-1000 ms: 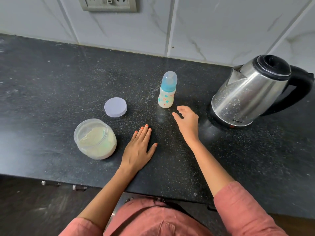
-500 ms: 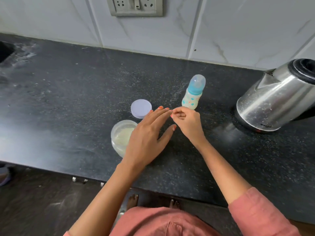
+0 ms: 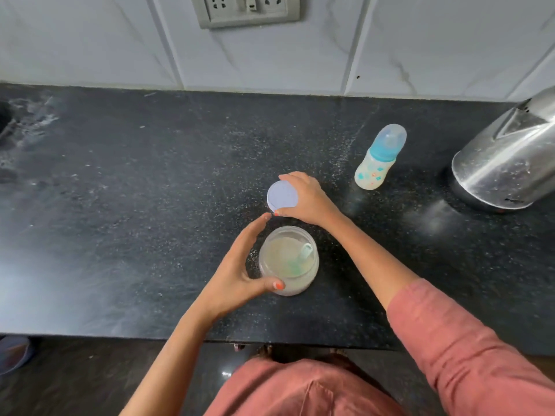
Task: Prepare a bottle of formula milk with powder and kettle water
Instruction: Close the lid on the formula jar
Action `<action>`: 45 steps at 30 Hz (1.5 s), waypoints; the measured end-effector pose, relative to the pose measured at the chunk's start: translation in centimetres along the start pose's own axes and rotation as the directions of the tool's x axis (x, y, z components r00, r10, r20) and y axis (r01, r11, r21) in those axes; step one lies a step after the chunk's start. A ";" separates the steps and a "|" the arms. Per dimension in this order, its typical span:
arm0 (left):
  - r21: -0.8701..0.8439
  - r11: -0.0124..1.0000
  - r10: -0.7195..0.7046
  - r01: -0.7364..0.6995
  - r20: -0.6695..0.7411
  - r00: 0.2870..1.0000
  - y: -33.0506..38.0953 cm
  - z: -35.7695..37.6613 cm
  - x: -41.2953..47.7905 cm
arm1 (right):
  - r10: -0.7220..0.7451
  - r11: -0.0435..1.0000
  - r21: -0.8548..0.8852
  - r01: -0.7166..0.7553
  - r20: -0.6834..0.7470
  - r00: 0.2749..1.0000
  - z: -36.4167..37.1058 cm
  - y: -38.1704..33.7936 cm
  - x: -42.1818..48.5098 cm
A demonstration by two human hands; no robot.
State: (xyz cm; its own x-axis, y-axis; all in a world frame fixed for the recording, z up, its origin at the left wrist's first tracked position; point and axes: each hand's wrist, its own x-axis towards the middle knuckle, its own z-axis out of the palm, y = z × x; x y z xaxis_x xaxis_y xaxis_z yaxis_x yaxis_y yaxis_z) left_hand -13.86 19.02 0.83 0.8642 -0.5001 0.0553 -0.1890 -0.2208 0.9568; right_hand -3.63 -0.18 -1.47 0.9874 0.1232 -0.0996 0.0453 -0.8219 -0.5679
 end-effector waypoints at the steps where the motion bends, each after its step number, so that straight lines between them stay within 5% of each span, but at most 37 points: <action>1: 0.002 1.000 -0.007 0.007 0.024 1.000 -0.4 0.1 0.0 | 0.000 0.999 -0.049 0.002 0.029 1.000 0.1 -0.2 0.2; 8: 0.018 1.000 0.004 -0.006 0.112 0.994 -1.8 0.6 0.6 | 0.064 0.980 -0.194 -0.045 0.093 0.994 0.0 -1.1 0.6; 17: 0.028 0.999 0.042 -0.045 0.098 0.994 -2.0 0.9 0.8 | 0.061 0.998 0.017 -0.061 -0.008 0.998 -5.9 -4.6 -3.7; 22: 0.007 1.000 0.019 -0.020 0.078 0.997 -1.8 1.2 0.8 | 0.019 0.999 0.044 -0.023 0.076 0.997 -8.5 -7.1 -8.6; 30: -0.075 0.997 -0.028 0.033 0.068 0.997 -1.6 1.3 0.7 | 0.003 0.990 -0.140 0.023 0.183 0.983 -6.6 -8.9 -12.8; 45: -0.095 0.995 0.013 -0.009 0.042 0.999 -0.5 1.4 0.4 | 0.041 0.927 -0.376 0.001 0.103 0.994 -4.6 -10.5 -13.1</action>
State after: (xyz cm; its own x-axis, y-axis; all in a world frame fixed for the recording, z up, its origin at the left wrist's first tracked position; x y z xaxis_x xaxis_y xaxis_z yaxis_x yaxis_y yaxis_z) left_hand -14.05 17.75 -0.07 0.8416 -0.5372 0.0553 -0.1512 -0.1360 0.9791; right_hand -16.31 4.26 9.56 0.9675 0.1461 -0.2066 0.0997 -0.9705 -0.2193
